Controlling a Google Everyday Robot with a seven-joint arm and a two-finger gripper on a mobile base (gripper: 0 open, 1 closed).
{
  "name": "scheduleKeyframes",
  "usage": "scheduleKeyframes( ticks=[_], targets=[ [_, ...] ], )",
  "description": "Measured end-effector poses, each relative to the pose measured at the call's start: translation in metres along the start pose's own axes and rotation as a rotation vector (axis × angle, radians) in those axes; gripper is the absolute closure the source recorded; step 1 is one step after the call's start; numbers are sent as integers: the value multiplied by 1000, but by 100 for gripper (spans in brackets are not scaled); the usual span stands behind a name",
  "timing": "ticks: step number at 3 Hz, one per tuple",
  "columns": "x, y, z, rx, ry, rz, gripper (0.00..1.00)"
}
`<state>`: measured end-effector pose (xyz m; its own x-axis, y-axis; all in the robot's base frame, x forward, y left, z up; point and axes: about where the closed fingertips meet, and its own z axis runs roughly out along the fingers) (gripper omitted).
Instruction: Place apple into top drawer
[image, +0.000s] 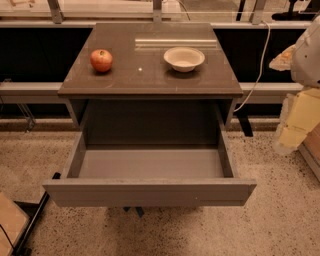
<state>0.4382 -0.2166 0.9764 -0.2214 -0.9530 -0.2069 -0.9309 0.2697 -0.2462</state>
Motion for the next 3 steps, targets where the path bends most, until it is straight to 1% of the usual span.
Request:
scheduleKeyframes(
  ticks=[1, 2, 3],
  targets=[
    [0, 0, 0, 0, 0, 0, 0],
    [-32, -20, 12, 1, -56, -10, 0],
    [-74, -51, 29, -12, -116, -39, 0]
  ],
)
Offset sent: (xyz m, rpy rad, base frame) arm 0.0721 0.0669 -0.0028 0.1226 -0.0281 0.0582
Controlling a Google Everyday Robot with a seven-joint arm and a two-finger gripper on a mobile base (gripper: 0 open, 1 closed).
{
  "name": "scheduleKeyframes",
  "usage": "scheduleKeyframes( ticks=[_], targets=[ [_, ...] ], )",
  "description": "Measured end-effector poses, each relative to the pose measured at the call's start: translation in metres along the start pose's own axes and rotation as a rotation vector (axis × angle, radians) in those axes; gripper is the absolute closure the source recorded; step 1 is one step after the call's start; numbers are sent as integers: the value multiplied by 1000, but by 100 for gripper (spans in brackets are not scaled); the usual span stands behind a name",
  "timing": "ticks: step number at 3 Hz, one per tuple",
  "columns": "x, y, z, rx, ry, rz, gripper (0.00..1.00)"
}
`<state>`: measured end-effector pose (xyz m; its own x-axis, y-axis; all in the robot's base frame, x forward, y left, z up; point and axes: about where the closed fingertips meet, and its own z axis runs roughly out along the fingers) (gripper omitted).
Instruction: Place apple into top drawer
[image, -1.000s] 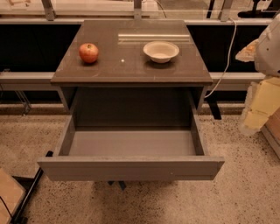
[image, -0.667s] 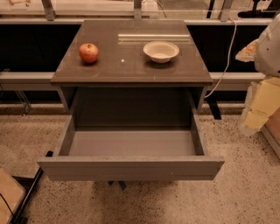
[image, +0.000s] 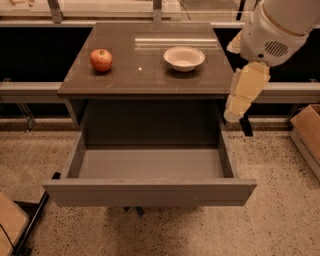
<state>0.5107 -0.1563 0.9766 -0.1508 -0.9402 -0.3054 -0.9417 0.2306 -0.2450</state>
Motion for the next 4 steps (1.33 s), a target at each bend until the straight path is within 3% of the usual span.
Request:
scheduleKeyframes(
  ticks=[1, 2, 3, 4],
  targets=[
    [-49, -48, 19, 5, -61, -42, 0],
    [-65, -58, 7, 38, -96, -55, 0],
    [-73, -57, 26, 12, -119, -38, 0],
    [-119, -99, 69, 38, -234, 43, 0]
  ],
)
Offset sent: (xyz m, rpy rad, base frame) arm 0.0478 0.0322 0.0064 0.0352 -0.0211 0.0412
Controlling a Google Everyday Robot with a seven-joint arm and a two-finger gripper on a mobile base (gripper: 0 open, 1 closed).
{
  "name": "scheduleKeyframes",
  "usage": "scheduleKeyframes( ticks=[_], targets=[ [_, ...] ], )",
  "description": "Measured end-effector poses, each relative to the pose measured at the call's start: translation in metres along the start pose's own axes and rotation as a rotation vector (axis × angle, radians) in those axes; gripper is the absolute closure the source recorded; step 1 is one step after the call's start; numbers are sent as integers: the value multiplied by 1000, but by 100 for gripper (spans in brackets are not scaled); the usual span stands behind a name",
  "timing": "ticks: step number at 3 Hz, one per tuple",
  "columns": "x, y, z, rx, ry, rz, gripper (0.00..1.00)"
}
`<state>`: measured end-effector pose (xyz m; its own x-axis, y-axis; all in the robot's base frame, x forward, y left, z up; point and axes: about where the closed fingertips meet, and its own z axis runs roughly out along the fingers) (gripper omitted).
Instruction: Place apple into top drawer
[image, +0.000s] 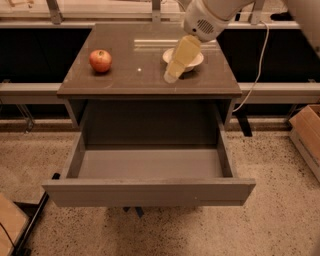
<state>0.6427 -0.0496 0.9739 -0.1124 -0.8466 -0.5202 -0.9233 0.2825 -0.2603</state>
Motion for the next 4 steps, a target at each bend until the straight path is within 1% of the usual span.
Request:
scheduleKeyframes(
  ticks=[1, 2, 3, 4],
  targets=[
    [-34, -39, 47, 25, -70, 57, 0],
    [-63, -70, 102, 10, -123, 132, 0],
    [-95, -80, 159, -59, -207, 195, 0],
    [-100, -87, 173, -70, -231, 211, 0]
  ],
)
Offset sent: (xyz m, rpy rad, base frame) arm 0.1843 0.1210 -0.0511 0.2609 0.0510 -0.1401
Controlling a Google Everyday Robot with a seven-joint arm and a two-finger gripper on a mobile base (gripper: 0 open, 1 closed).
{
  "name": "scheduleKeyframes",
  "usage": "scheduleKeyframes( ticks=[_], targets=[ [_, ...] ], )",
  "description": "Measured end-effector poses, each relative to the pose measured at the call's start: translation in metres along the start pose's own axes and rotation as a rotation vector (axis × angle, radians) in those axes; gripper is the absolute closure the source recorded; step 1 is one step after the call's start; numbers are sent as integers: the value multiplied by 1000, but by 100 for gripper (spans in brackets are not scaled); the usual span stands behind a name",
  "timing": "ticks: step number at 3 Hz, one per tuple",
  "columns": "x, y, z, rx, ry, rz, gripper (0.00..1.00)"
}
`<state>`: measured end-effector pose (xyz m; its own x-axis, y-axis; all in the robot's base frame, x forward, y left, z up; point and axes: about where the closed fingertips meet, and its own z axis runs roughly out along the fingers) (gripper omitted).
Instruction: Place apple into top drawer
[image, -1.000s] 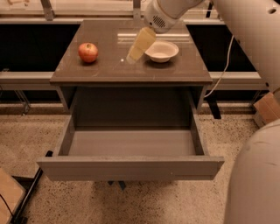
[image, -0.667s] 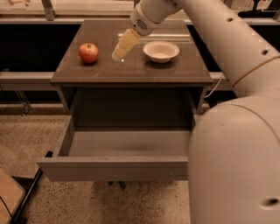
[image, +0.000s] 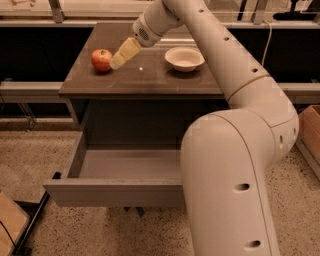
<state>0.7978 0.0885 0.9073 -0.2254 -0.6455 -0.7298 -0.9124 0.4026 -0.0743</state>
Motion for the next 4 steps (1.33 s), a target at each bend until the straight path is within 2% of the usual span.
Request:
scheduleKeyframes(
  ticks=[1, 2, 3, 4],
  targets=[
    [8, -2, 14, 13, -4, 74, 0],
    [8, -8, 45, 37, -37, 160, 0],
    [-2, -11, 76, 39, -81, 202, 0],
    [-19, -5, 106, 11, -111, 193, 0]
  ],
)
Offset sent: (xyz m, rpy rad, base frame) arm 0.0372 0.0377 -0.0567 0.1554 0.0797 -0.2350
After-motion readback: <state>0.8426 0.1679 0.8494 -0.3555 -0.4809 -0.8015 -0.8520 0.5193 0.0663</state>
